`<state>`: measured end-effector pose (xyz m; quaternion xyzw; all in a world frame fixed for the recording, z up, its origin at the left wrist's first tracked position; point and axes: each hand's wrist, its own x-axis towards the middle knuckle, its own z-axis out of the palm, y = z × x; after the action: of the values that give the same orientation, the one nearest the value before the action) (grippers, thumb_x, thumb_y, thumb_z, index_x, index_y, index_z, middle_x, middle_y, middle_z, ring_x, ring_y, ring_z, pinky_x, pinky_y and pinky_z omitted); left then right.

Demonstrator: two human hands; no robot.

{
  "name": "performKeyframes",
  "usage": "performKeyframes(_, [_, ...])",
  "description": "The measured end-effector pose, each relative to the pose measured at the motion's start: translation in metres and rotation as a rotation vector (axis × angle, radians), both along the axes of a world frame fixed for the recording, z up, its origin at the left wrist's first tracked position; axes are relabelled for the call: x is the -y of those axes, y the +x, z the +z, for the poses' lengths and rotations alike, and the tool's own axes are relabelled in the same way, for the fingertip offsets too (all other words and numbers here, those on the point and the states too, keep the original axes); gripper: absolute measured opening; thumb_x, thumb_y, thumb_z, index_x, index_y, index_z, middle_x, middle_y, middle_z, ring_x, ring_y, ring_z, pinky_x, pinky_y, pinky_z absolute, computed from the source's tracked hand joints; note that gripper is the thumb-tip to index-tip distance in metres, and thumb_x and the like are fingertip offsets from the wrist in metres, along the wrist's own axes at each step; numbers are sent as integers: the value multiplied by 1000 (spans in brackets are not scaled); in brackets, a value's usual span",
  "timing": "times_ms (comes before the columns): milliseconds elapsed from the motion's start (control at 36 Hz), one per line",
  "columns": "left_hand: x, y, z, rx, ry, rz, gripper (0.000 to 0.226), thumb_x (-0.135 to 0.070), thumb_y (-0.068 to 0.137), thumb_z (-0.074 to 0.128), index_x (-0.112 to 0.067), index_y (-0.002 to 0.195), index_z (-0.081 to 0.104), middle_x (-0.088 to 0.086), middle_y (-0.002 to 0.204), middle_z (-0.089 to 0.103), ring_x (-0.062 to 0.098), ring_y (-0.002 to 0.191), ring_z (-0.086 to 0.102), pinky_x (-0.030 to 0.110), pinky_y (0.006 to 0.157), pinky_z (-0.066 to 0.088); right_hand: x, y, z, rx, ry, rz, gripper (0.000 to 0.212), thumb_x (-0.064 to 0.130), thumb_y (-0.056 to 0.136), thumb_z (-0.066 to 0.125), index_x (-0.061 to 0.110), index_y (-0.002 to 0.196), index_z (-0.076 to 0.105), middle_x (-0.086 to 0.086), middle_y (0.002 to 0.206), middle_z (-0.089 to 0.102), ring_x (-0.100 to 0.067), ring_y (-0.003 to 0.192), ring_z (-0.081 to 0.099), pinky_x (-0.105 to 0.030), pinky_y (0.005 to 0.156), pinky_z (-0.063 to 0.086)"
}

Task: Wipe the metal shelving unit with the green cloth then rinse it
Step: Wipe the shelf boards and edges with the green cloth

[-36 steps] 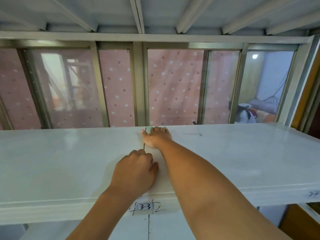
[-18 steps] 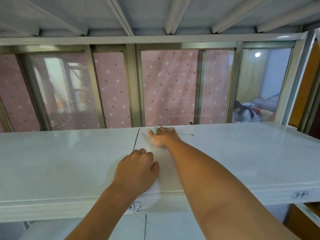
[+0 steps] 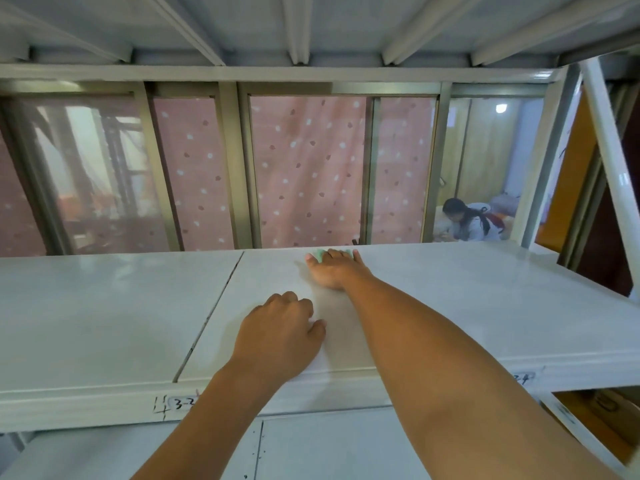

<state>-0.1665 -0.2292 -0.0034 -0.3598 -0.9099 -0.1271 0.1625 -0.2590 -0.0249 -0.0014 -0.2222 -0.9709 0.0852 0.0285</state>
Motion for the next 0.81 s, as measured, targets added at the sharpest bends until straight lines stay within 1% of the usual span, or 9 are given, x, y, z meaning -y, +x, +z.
performKeyframes(194, [0,3,-6,-20,29,-15,36,-45,96,43,-21,110,66,-4,110,61,18,104,56,32,84,48,-17,11,-2,-2,1,-21,78,62,96,1,17,158,10,-5,165,10,-22,152,5,-43,121,-8])
performKeyframes(250, [-1,3,-7,-36,26,-29,34,-44,96,43,-21,104,66,-4,104,61,19,100,56,32,81,47,-15,12,-2,-6,1,-24,78,63,96,1,17,158,11,-5,165,10,-22,152,5,-43,122,-6])
performKeyframes(333, [-5,5,-8,-75,42,-50,29,-39,94,41,-21,88,63,-4,93,58,20,93,55,33,75,45,-12,13,2,13,4,-32,77,62,97,3,16,158,10,-6,165,9,-23,152,5,-41,122,-5])
performKeyframes(417, [-10,8,-8,-76,64,-124,26,-31,93,41,-22,81,61,-5,86,56,18,83,53,33,71,47,-11,15,3,15,7,-27,76,61,98,4,15,158,11,-7,165,10,-24,152,6,-41,122,-3])
performKeyframes(500, [-15,12,-7,-67,55,-188,25,-27,93,40,-21,80,61,-6,85,56,18,81,52,36,70,49,-14,17,0,-2,-2,-13,77,62,97,3,16,158,10,-6,165,9,-23,152,5,-43,122,-4])
performKeyframes(583, [-25,16,-2,-35,52,-220,22,-25,90,43,-20,81,63,-6,85,58,18,80,54,34,68,49,-21,20,0,-5,-10,0,77,63,97,1,18,158,9,-5,165,8,-23,152,4,-44,122,-5])
performKeyframes(667, [-39,23,2,-26,33,-247,23,-28,89,45,-24,91,68,-7,90,60,17,85,57,33,68,50,-30,24,1,-6,1,25,75,62,97,1,20,158,10,-4,165,9,-23,152,5,-45,122,-5])
performKeyframes(806, [-70,40,3,-29,15,-237,24,-31,91,45,-26,92,68,-8,89,59,15,83,56,32,67,48,-57,32,-1,-1,11,59,75,62,96,0,20,158,10,-3,165,9,-23,152,5,-46,121,-6])
